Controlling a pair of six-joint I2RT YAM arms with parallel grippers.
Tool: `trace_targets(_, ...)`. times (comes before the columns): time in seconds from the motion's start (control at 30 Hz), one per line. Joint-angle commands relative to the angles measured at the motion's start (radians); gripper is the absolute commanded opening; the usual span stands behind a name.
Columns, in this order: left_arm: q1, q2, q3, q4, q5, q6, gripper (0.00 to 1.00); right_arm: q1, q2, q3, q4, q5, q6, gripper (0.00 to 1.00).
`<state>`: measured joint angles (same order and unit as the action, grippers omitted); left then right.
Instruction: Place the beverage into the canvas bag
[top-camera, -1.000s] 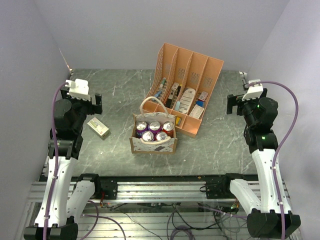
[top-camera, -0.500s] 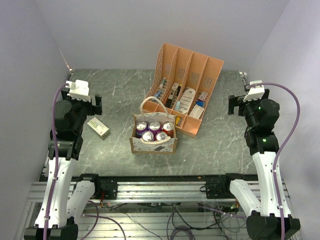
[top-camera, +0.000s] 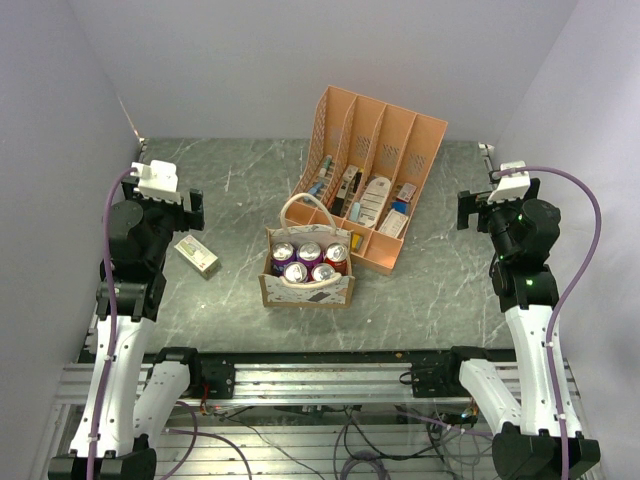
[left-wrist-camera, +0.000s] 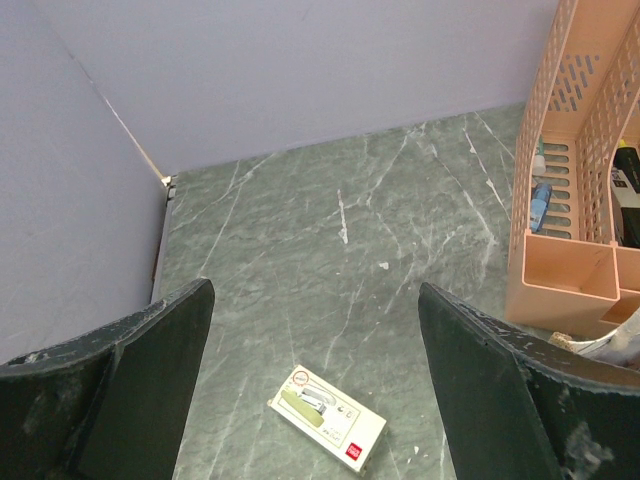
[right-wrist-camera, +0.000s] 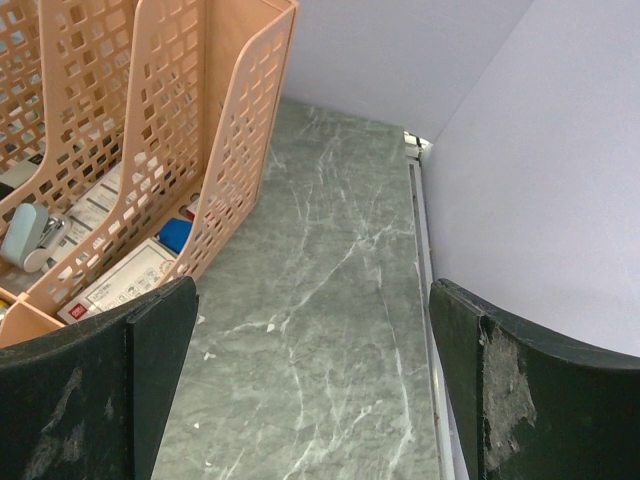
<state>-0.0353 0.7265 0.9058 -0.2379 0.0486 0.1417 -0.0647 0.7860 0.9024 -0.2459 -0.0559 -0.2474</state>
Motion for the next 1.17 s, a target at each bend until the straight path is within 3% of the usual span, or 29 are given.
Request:
trace_targets(0.0,0.009,-0.006,-0.008,0.023,-0.003,0.002,0.93,-0.009,-0.005,-0.012,0.015,0.021,-0.001,1.0)
trace_targets(1.13,0.009,-0.005,-0.017,0.028,-0.011,0.009,0.92,-0.011,-0.01,-0.013,0.013,0.025,-0.006,1.0)
